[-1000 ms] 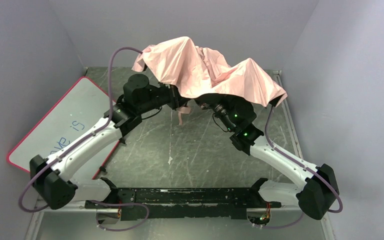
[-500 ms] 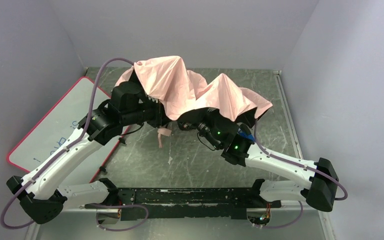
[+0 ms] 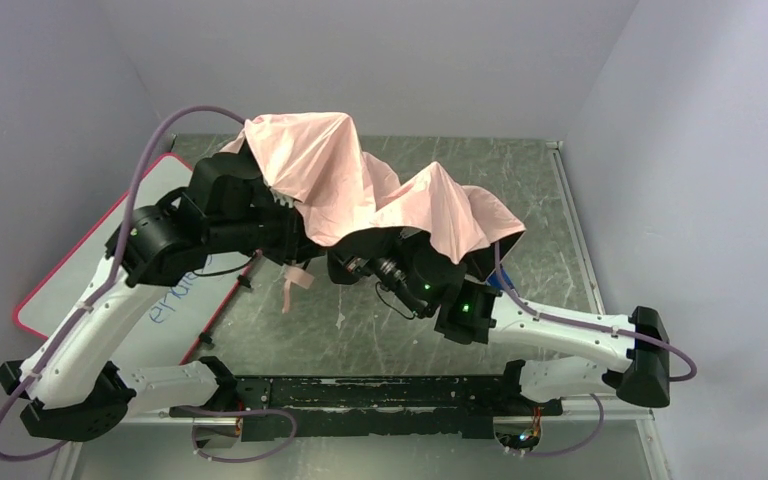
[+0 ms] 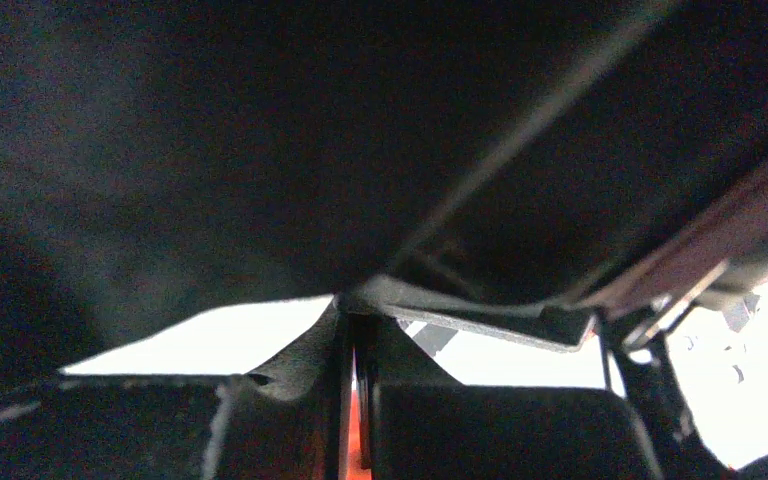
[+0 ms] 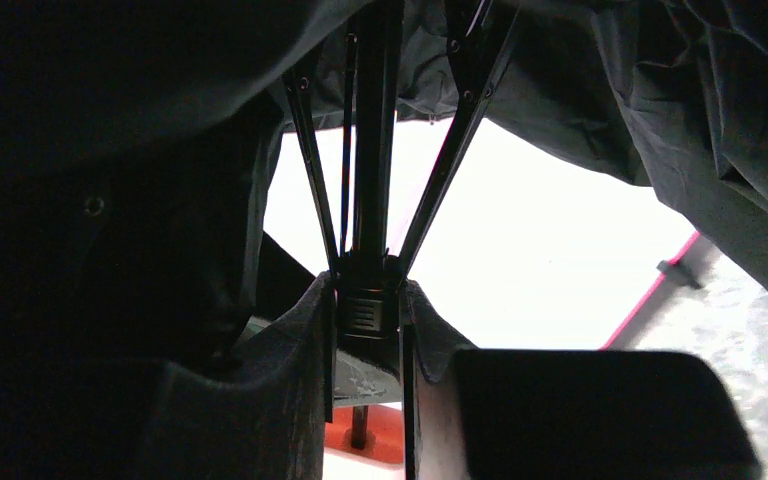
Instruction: Put away the umbrella
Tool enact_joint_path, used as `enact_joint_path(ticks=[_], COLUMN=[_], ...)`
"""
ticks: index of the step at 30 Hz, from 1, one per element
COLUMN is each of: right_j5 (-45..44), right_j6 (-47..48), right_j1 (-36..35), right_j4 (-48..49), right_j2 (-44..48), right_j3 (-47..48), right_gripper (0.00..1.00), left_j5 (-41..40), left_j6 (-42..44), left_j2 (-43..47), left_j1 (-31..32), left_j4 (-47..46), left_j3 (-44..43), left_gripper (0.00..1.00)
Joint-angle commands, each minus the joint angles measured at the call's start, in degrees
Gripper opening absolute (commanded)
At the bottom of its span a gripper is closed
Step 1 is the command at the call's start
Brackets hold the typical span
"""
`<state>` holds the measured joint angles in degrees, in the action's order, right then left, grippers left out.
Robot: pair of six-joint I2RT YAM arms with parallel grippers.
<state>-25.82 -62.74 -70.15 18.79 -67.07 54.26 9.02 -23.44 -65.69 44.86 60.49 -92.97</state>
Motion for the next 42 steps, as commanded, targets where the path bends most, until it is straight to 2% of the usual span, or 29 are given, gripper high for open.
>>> enact_joint_path(ticks=[1, 6, 9, 15, 23, 26, 29, 31, 37, 42], right_j5=[3.2, -1.2, -3.7, 1.1, 6.8, 8.0, 7.6, 6.7, 3.9, 3.1], right_j6=[-3.8, -8.3, -8.4, -9.1, -6.5, -5.3, -5.1, -5.4, -6.7, -7.5], right_j1=[-5.9, -6.2, -5.4, -0.8, 7.1, 9.6, 10.7, 11.0, 11.1, 11.1], right_j4=[-0.3, 0.7, 1.1, 4.1, 9.2, 9.2, 8.6, 7.9, 5.8, 3.9], right_j2=[-1.2, -1.2, -1.5, -4.6, -8.1, -9.0, -8.6, -7.7, -2.6, 2.1], right_j3=[-2.1, -8.4, -12.0, -17.6, -21.7, -22.3, -23.4, -24.5, -29.2, -33.4], right_gripper=[0.00, 0.00, 0.00, 0.00, 0.01, 0.09, 0.30, 0.40, 0.51, 0.54], left_j5=[-5.3, -8.9, -11.2, -13.2, -16.3, -18.3, -19.9, -20.3, -20.6, -18.4], left_j6=[0.2, 0.6, 1.3, 2.4, 3.1, 2.8, 1.7, 1.2, 0.6, 1.1], left_j2=[-0.9, -0.6, 0.1, -2.2, -6.5, -8.5, -10.6, -11.7, -14.7, -17.0], left_j1=[-0.5, -0.5, -0.5, -0.5, -0.5, -0.5, -0.5, -0.5, -0.5, -0.5], left_j4=[0.2, 0.9, -4.2, -14.4, -21.6, -23.9, -25.8, -27.1, -29.3, -32.8], left_j3=[-5.3, 1.1, 9.1, 20.3, 24.8, 26.1, 27.2, 27.6, 28.5, 30.4], left_gripper=[0.05, 0.05, 0.05, 0.05, 0.05, 0.05, 0.05, 0.05, 0.05, 0.05])
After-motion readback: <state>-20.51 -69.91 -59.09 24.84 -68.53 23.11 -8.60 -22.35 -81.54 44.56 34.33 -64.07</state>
